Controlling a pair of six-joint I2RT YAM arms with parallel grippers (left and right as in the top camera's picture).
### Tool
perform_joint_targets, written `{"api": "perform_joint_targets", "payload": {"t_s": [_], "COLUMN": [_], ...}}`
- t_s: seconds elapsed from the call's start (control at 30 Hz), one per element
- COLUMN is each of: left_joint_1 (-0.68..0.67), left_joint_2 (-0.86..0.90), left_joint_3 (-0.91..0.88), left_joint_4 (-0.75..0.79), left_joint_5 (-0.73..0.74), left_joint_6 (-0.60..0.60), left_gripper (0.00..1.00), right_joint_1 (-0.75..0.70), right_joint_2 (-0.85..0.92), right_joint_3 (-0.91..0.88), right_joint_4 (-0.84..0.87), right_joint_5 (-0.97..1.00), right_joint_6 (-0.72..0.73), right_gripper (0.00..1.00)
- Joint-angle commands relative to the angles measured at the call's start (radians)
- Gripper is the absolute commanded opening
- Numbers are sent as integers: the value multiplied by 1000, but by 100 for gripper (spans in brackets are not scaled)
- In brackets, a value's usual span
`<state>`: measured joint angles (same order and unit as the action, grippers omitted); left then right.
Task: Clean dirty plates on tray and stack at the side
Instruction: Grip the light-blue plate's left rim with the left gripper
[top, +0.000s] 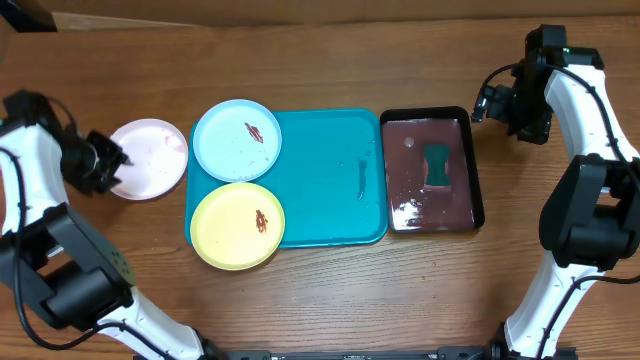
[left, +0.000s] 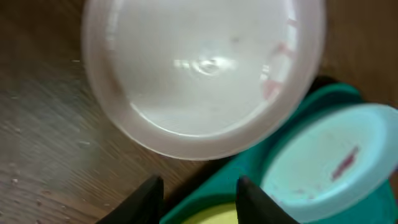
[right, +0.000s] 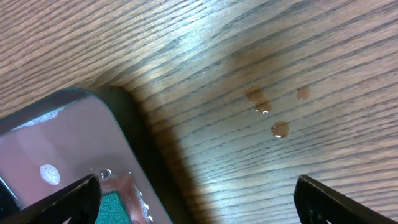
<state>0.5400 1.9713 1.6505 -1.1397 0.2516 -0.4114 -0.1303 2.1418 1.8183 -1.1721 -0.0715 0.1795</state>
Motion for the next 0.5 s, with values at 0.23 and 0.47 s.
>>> {"api": "perform_joint_targets", "payload": {"t_s": [0.23, 0.47], "left_joint_1": [-324, -408], "left_joint_2": [-9, -8], "left_joint_3": [10, -14], "left_joint_4": [40, 93], "left_joint_5": [-176, -253], "left_joint_6": [83, 82], "left_gripper": [45, 40], "right_joint_1": [0, 0], "right_joint_2": [-32, -32], "right_joint_3": [14, 14], "right_joint_4": [1, 1], "right_joint_5": [0, 0], "right_joint_6": [4, 4], "right_gripper": [100, 100]}}
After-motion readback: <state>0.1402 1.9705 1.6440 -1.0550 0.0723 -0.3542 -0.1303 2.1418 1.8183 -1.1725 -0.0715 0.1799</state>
